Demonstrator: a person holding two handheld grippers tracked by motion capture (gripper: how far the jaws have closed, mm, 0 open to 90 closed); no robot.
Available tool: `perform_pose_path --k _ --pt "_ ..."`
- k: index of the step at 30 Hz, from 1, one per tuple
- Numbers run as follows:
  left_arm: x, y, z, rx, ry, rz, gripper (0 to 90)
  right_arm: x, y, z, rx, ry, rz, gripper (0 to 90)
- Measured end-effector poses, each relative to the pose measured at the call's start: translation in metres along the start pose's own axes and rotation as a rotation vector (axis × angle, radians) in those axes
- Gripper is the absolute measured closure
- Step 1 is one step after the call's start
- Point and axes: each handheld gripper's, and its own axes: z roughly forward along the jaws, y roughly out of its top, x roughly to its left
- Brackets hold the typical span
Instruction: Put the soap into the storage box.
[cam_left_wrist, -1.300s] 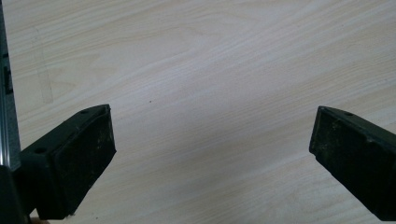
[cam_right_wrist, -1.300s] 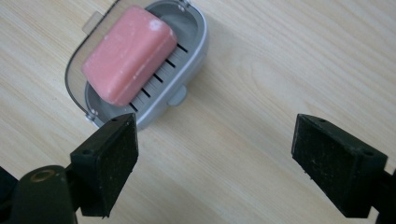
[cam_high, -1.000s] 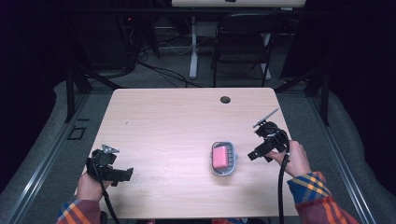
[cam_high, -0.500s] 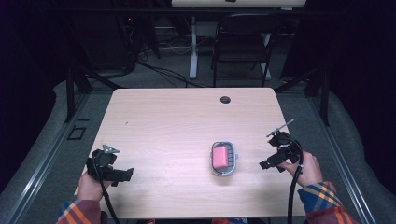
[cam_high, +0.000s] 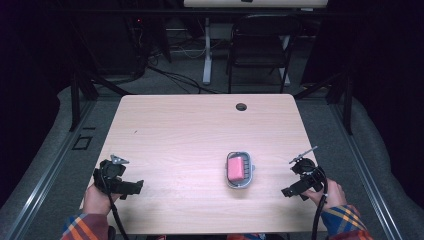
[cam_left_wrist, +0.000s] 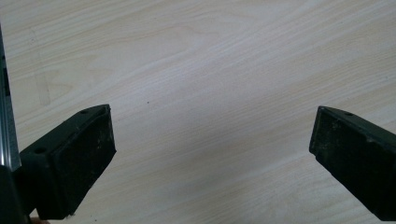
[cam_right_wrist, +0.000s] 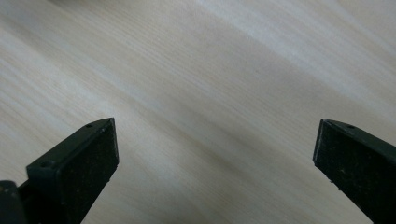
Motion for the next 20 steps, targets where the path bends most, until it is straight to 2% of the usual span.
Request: perform_pose_path --k 2,5,6,10,13,14,15,17,20 --pt "0.000 0.000 0.000 -0.003 0.000 0.000 0.2 -0.001 -0.006 0.003 -0.006 0.017 0.007 0.0" --pt "-0.001 0.001 0.001 0.000 0.000 0.003 0.2 -0.006 -0.013 0.003 0.000 0.007 0.018 0.0" --pt "-0.001 0.001 0.001 -0.001 0.000 0.002 0.2 -0.006 -0.016 0.005 -0.030 0.011 0.046 0.0" --pt "-0.002 0.001 0.000 0.001 0.005 0.013 0.5 -0.012 -0.020 0.004 -0.006 0.007 0.055 0.0" --pt "-0.003 0.002 0.001 0.000 0.006 0.023 0.8 -0.013 -0.021 0.005 -0.019 0.017 0.064 0.0" --pt "-0.004 0.002 0.001 0.003 0.005 0.028 0.8 -0.012 -0.020 0.006 -0.008 0.022 0.055 0.0" --pt "-0.004 0.002 0.001 0.006 0.004 0.030 1.2 -0.010 -0.019 0.007 0.004 0.006 0.028 0.0" --pt "-0.005 0.002 0.002 0.005 0.002 0.037 1.6 -0.009 -0.019 0.008 0.003 0.014 0.026 0.0" --pt "-0.005 0.003 0.003 0.012 0.002 0.052 1.7 -0.008 -0.016 0.010 0.008 0.021 -0.001 0.0"
